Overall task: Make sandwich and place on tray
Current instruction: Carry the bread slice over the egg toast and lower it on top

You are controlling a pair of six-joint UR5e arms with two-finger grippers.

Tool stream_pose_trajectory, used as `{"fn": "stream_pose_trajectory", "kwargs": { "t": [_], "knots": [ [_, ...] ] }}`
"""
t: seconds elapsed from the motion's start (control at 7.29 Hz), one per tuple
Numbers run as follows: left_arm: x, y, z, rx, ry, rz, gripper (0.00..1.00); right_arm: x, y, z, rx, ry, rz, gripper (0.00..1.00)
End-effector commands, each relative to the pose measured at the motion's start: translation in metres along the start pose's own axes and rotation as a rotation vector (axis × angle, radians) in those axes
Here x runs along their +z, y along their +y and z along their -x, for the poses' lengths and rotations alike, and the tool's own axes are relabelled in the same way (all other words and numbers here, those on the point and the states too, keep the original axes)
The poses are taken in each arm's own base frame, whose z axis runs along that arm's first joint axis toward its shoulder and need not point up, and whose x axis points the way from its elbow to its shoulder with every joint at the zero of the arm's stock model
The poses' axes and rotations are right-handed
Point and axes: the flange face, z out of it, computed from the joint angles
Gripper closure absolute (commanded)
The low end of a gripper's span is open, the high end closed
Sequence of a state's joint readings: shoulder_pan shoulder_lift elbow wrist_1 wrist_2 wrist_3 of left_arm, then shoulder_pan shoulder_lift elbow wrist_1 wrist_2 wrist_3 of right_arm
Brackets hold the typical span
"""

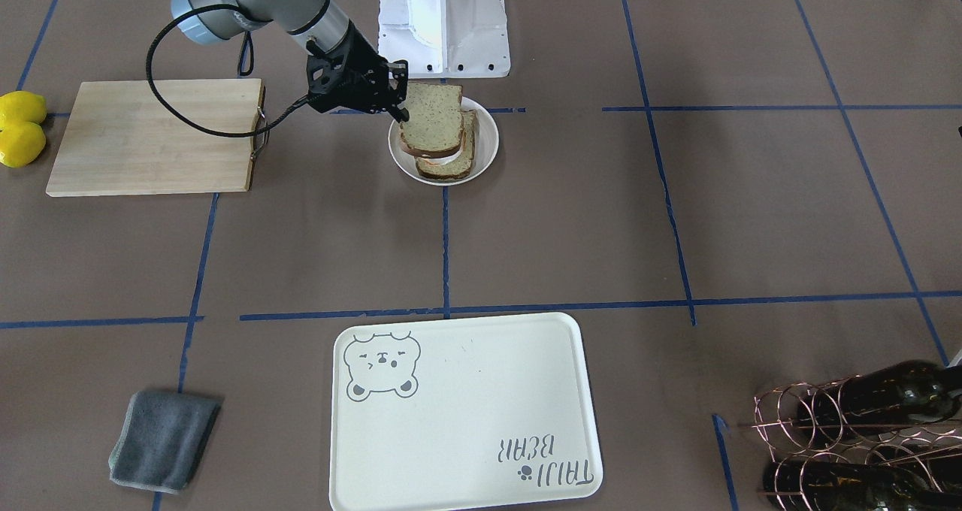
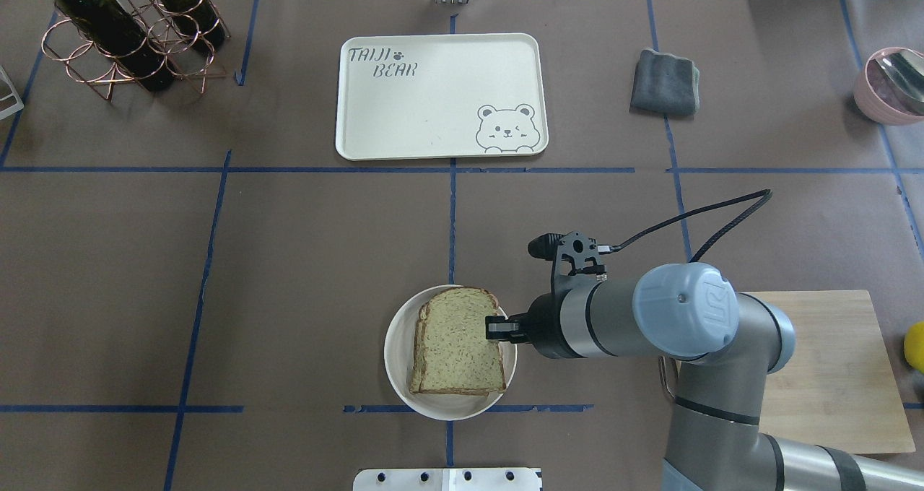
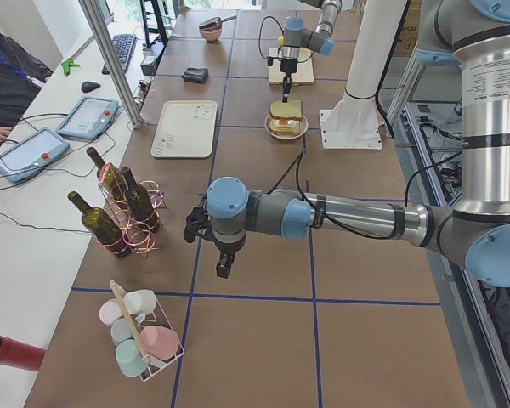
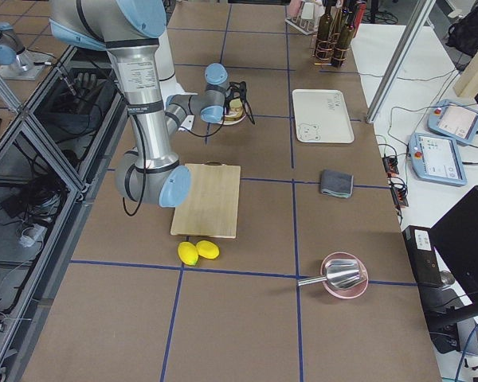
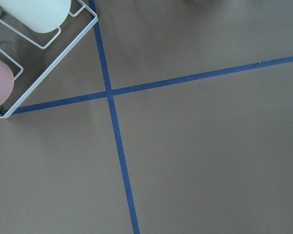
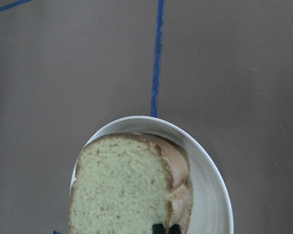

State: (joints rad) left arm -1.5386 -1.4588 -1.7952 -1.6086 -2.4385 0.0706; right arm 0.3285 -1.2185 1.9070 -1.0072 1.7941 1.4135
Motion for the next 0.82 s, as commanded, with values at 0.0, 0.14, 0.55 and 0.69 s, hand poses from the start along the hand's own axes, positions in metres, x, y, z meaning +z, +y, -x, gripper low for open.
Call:
{"fn": "stream_pose_trajectory", "kwargs": {
  "t": [0.0,0.14,0.55,0.69],
  "knots": [
    [-0.0004,-0.0002,-0.0005,0.001,0.001,-0.001,0.00,0.0191,0.0004,0.0088,-0.003,0.016,0.000,1.00],
    [0.0001,0.0000,0.0000,0.000,0.001,0.000,0.00,0.0190,-0.0004,0.0077,-0.004,0.018,-0.003,1.00],
    [-0.0004,-0.0002,-0.0007,0.001,0.002,-0.001,0.00,0.0253,-0.0012,-0.0005,-0.010,0.039,-0.006,1.00],
    [-0.0004,-0.0002,-0.0007,0.001,0.002,-0.001,0.00,0.0252,-0.0004,0.0000,-0.011,0.039,-0.006,1.00]
  ]
}}
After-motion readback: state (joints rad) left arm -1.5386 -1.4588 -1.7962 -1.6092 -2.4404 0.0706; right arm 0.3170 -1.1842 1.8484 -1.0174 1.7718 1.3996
